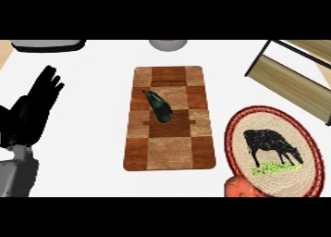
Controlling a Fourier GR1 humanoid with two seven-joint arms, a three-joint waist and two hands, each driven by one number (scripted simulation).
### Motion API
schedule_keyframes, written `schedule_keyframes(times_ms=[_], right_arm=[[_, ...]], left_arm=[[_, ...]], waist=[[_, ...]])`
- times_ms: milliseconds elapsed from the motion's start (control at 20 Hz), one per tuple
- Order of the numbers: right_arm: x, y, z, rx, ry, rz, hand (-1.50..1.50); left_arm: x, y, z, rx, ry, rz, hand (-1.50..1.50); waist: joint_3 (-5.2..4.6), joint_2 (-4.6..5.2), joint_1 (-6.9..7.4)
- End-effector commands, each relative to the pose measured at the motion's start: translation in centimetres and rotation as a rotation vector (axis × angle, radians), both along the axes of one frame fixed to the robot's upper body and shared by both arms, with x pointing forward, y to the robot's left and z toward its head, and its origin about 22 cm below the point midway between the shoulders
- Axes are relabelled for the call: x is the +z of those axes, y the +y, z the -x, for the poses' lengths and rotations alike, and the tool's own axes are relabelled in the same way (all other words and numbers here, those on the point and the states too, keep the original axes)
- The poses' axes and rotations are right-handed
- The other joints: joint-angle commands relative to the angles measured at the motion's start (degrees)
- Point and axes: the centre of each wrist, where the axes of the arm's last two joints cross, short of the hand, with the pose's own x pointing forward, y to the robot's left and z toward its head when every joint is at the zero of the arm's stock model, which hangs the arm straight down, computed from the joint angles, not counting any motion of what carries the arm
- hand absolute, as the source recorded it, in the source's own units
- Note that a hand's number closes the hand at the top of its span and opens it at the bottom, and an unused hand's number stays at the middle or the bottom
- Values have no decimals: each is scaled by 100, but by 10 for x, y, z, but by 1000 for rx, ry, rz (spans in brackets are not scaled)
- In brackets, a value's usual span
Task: Pick the pear from the placemat and place it in the tiered shelf
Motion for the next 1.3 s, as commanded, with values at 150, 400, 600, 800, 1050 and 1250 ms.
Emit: schedule_keyframes(times_ms=[150, 400, 600, 800, 1050, 1250], right_arm=[[75, -33, -12, -194, -77, 2, 150], [117, -83, -45, -297, -71, -14, 150], [120, -107, -79, -389, -23, -18, 150], [105, -146, -101, -390, 23, -104, 150], [81, -180, -127, -443, 2, -109, 150], [83, -208, -135, -440, 18, -121, 150]], left_arm=[[-8, -16, -3, -42, 3, 7, 0], [4, -12, -11, -44, -5, -2, 0], [-4, -20, -14, -66, -3, 13, 0], [5, -25, -4, -49, -5, 1, 0], [0, -32, -4, -49, -10, -6, 0], [-7, -21, -11, -52, 8, 6, 0]], waist=[[-3, 29, 177], [8, 34, 208], [13, 56, 272], [20, 44, 297], [23, 54, 318], [20, 48, 259]])
